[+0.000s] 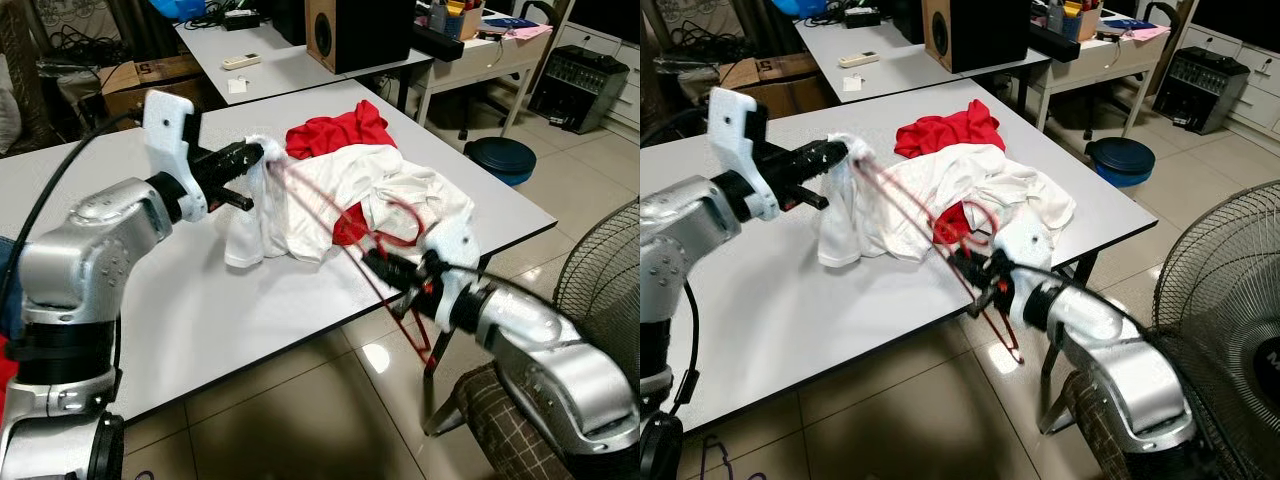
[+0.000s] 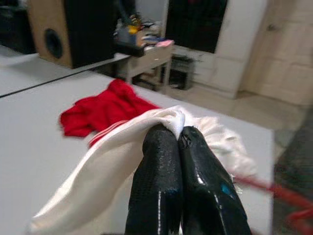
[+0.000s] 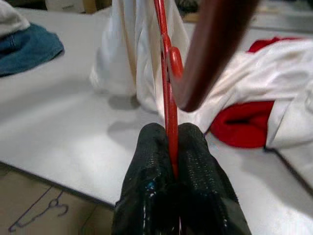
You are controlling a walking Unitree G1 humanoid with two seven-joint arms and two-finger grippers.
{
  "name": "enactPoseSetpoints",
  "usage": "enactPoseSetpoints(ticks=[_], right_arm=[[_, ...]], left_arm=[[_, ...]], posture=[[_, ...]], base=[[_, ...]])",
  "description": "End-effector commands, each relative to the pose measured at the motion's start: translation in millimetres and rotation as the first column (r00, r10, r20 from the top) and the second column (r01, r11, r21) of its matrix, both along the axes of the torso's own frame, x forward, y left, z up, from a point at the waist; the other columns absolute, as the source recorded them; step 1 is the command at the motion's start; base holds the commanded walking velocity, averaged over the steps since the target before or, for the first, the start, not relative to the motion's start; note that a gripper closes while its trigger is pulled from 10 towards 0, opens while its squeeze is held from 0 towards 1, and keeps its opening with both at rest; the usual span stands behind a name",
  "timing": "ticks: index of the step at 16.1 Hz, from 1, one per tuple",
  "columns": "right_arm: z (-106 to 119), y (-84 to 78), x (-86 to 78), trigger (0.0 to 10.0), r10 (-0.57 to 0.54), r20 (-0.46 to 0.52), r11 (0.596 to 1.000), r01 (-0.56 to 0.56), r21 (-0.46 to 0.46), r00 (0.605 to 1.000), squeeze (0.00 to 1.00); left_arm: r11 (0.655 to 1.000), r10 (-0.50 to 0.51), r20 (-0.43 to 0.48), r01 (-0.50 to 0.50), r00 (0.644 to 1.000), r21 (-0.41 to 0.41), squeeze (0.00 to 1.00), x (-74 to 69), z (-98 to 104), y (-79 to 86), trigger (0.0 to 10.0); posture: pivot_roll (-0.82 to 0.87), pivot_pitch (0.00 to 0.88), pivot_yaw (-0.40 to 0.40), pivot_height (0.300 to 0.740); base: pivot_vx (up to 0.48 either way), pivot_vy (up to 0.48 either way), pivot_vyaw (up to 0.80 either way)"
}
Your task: Hang hanger
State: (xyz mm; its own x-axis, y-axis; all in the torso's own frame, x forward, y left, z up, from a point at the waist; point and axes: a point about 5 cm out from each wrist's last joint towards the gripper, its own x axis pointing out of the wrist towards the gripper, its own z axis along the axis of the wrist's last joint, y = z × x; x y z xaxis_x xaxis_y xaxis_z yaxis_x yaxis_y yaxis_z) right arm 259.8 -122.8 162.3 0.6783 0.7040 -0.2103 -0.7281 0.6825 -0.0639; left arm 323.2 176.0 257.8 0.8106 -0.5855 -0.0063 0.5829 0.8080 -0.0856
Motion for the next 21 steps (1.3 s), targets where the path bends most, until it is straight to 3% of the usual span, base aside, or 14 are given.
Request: enactPoseSetpoints(ticks=[1, 4, 6, 7, 10, 12, 14, 16, 18, 21], right_arm=[[-4.4, 2.2, -2.1, 10.0, 0.027, -0.015, 0.999, -0.028, -0.019, 1.0, 0.0], [-14.1, 0.4, -4.2, 10.0, 0.04, -0.053, 0.997, -0.043, -0.059, 0.998, 0.0], [-15.6, -1.0, -1.7, 10.0, 0.019, -0.063, 0.997, -0.023, -0.07, 0.998, 0.0], [-18.3, -2.3, -0.1, 10.0, 0.0, -0.087, 0.996, -0.007, -0.085, 0.996, 0.0], [-34.8, -4.9, -4.7, 10.0, -0.035, -0.193, 0.993, 0.012, -0.121, 0.981, 0.0], [-41.9, -14.3, 0.0, 10.0, -0.148, -0.239, 0.983, 0.117, -0.139, 0.96, 0.0], [-38.6, -21.2, 5.3, 10.0, -0.226, -0.253, 0.973, 0.203, -0.114, 0.941, 0.0], [-35.0, -27.2, 9.7, 10.0, -0.287, -0.274, 0.958, 0.281, -0.059, 0.918, 0.0], [-28.6, -33.0, 13.6, 10.0, -0.319, -0.365, 0.915, 0.385, 0.123, 0.874, 0.0], [-19.8, -17.8, 7.9, 10.0, -0.158, -0.457, 0.851, 0.356, 0.386, 0.875, 0.0]], left_arm=[[0.999, -0.025, 0.055, 0.024, 0.998, 0.027, 0.0, -4.4, 17.8, 4.3, 0.0], [0.987, -0.115, 0.057, 0.108, 0.992, 0.118, 0.0, -15.3, 24.9, 11.6, 0.0], [0.977, -0.182, 0.059, 0.174, 0.982, 0.122, 0.0, -22.9, 32.3, 9.9, 0.0], [0.969, -0.235, 0.072, 0.229, 0.969, 0.089, 0.0, -29.1, 39.7, 7.4, 0.0], [0.969, -0.229, 0.156, 0.24, 0.961, -0.057, 0.0, -28.1, 59.0, 11.5, 0.0], [0.953, -0.214, 0.211, 0.252, 0.954, -0.171, 0.0, -28.3, 69.0, 15.2, 0.0], [0.955, -0.177, 0.228, 0.223, 0.958, -0.195, 0.0, -28.4, 73.3, 21.9, 0.0], [0.959, -0.149, 0.254, 0.202, 0.956, -0.197, 0.0, -27.8, 75.9, 26.7, 0.0], [0.947, -0.167, 0.29, 0.235, 0.942, -0.218, 0.0, -32.8, 78.8, 28.4, 0.0], [0.957, -0.217, 0.224, 0.252, 0.95, -0.141, 0.0, -35.2, 57.2, 21.5, 0.0]], posture=[[-0.07, 0.0, 0.035, 0.74], [-0.07, 0.0, 0.027, 0.74], [-0.06, 0.0, 0.025, 0.74], [-0.06, 0.0, 0.026, 0.74], [-0.06, 0.0, 0.025, 0.74], [-0.06, 0.0, 0.024, 0.74], [-0.07, 0.0, 0.021, 0.74], [-0.07, 0.0, 0.019, 0.74], [-0.08, 0.0, 0.021, 0.74], [-0.09, 0.0, 0.023, 0.74]], base=[[0.0, 0.0, 0.0], [0.0, 0.0, 0.0], [0.0, 0.0, 0.0], [0.0, 0.0, 0.0], [0.0, 0.0, 0.0], [0.0, 0.0, 0.0], [0.0, 0.0, 0.0], [0.0, 0.0, 0.0], [0.0, 0.0, 0.0], [0.0, 0.0, 0.0]])
